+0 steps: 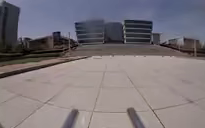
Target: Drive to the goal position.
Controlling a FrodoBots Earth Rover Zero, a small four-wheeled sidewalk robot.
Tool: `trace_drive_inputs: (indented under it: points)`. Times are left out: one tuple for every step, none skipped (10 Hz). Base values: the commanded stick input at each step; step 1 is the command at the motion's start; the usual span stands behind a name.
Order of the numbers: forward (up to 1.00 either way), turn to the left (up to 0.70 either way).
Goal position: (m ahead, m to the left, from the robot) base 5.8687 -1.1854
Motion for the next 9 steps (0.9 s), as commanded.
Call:
trace_drive_inputs:
  points:
    - [0.7,0.0]
    - [0.7,0.0]
    - [0.7,0.0]
    - [0.7,0.0]
    - [0.7,0.0]
    - [0.7,0.0]
    - [0.7,-0.09]
    - [0.7,-0.19]
    - [0.7,-0.3]
